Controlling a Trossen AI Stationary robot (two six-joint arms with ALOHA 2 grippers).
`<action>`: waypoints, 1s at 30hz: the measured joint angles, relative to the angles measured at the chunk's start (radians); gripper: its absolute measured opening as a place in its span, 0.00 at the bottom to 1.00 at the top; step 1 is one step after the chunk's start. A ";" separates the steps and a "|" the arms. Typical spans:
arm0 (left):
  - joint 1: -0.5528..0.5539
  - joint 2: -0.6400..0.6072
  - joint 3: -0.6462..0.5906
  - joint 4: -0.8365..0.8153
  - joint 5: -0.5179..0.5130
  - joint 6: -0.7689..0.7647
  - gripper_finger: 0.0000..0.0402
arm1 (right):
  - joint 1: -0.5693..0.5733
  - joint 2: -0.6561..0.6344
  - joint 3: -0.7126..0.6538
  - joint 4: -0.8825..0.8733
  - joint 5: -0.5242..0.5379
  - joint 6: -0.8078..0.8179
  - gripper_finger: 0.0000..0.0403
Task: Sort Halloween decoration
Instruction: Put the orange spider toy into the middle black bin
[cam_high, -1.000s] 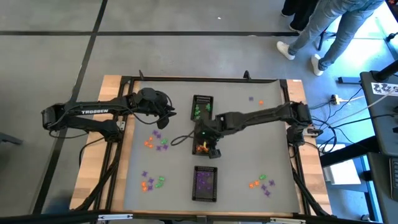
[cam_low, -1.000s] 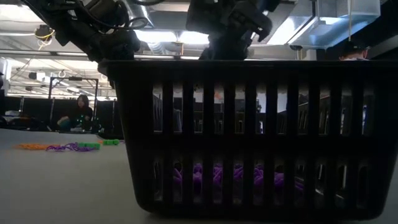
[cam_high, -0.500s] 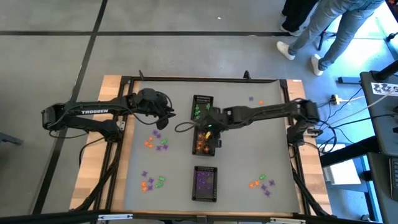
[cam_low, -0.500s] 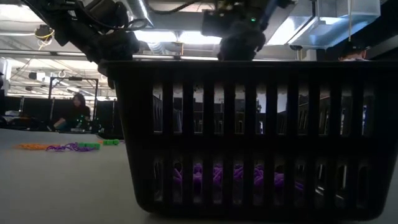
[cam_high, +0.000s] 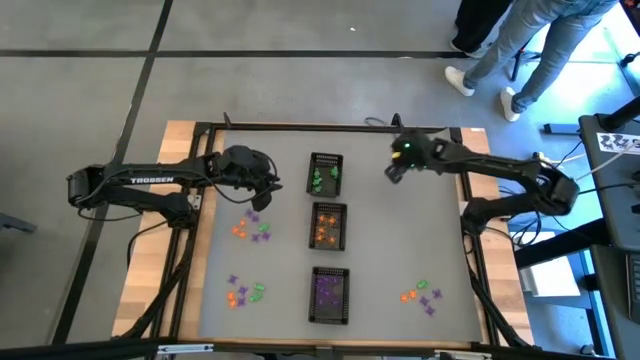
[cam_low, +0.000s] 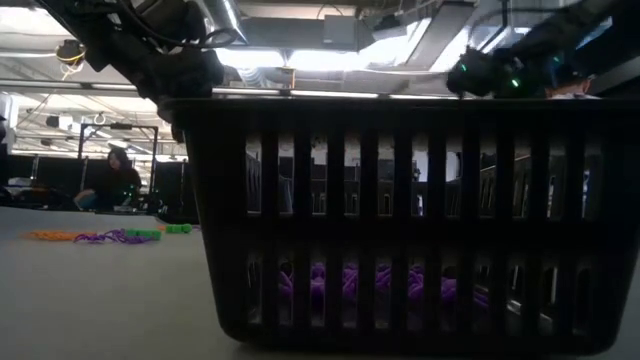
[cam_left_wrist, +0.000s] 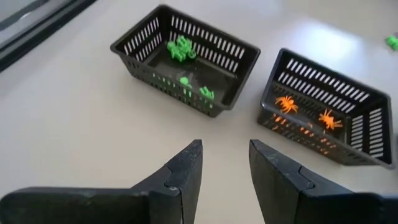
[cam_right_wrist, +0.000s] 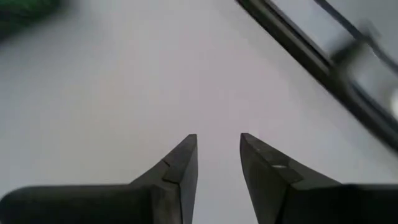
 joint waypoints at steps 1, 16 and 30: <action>0.000 0.000 0.000 0.009 0.000 0.000 0.31 | -0.037 -0.004 -0.023 0.002 0.004 0.013 0.29; 0.000 0.000 0.000 0.033 -0.001 0.000 0.31 | -0.268 0.018 -0.143 0.048 -0.010 0.147 0.29; 0.000 0.000 0.000 0.034 -0.001 0.000 0.31 | -0.268 0.018 -0.063 -0.108 -0.008 0.253 0.29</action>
